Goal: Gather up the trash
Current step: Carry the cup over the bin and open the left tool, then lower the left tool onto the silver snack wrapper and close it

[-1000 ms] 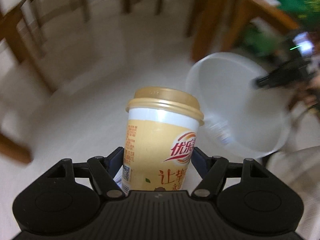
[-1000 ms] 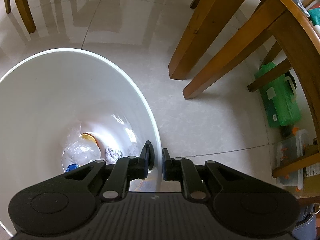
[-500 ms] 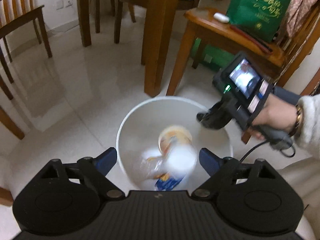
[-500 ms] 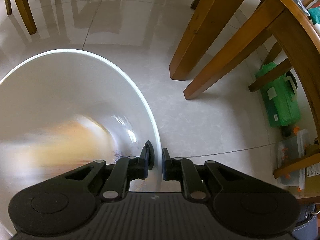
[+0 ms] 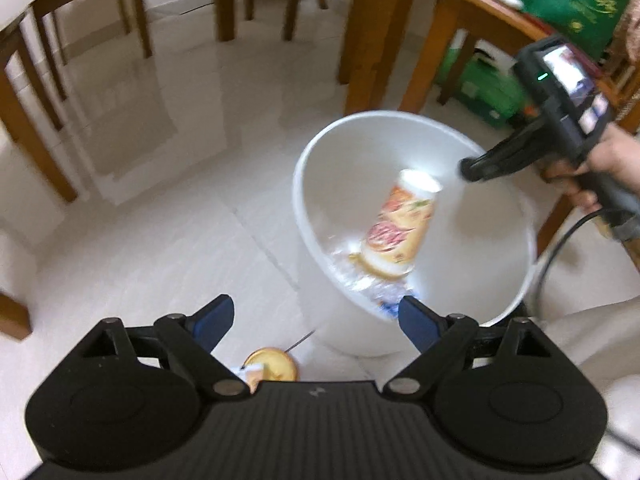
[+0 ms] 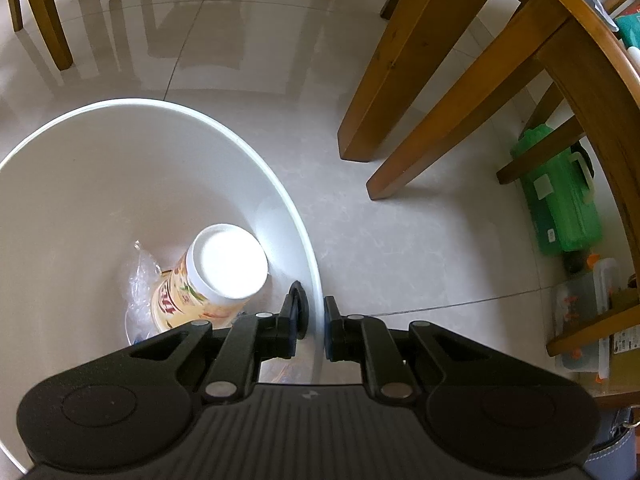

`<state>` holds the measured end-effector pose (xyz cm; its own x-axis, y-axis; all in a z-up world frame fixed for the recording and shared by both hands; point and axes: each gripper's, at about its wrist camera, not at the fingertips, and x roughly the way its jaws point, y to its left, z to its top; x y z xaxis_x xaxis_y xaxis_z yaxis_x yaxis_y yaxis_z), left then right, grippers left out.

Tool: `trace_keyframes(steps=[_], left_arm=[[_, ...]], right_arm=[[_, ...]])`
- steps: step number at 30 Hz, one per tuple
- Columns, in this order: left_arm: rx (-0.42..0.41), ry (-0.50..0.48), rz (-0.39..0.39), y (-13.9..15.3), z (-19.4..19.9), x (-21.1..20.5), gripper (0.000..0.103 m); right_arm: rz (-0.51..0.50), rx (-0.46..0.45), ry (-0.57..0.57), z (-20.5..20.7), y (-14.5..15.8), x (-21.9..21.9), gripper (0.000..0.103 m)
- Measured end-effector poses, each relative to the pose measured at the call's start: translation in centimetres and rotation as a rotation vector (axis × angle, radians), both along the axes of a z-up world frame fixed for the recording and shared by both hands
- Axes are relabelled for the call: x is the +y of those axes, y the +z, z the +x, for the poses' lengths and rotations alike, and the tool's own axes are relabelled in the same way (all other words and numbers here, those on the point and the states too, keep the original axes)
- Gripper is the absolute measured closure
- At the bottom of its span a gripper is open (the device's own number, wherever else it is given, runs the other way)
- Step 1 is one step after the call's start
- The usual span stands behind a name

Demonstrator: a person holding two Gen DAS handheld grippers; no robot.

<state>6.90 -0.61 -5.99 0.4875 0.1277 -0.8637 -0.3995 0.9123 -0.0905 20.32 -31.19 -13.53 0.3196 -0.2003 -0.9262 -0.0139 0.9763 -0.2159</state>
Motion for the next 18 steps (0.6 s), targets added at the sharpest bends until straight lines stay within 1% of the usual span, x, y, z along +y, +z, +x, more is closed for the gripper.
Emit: trace_keyframes(steps=[3, 6, 8, 12, 15, 18], left_arm=[[0.037, 0.046, 0.016, -2.1, -1.7, 0.3, 0.014], [0.071, 0.104, 0.049, -4.4, -3.3, 0.3, 0.014], [0.092, 0.136, 0.031, -6.4, -4.6, 0.4, 0.014], [0.109, 0.227, -0.01, -10.5, -7.5, 0.4, 0.014], [0.113, 0.286, -0.035, -13.9, -8.8, 0.0, 0.014], [0.145, 0.334, -0.037, -17.3, -9.5, -0.6, 0.015]], right_arm=[[0.0, 0.0, -0.002, 0.0, -0.1, 0.0, 0.088], [0.0, -0.001, -0.003, 0.1, -0.1, 0.0, 0.088], [0.0, 0.0, -0.005, 0.1, -0.1, -0.1, 0.088], [-0.006, -0.001, -0.006, 0.1, -0.1, 0.0, 0.088], [-0.01, -0.003, -0.006, 0.1, 0.0, 0.2, 0.087], [-0.015, -0.005, -0.004, 0.1, 0.0, 0.3, 0.087]])
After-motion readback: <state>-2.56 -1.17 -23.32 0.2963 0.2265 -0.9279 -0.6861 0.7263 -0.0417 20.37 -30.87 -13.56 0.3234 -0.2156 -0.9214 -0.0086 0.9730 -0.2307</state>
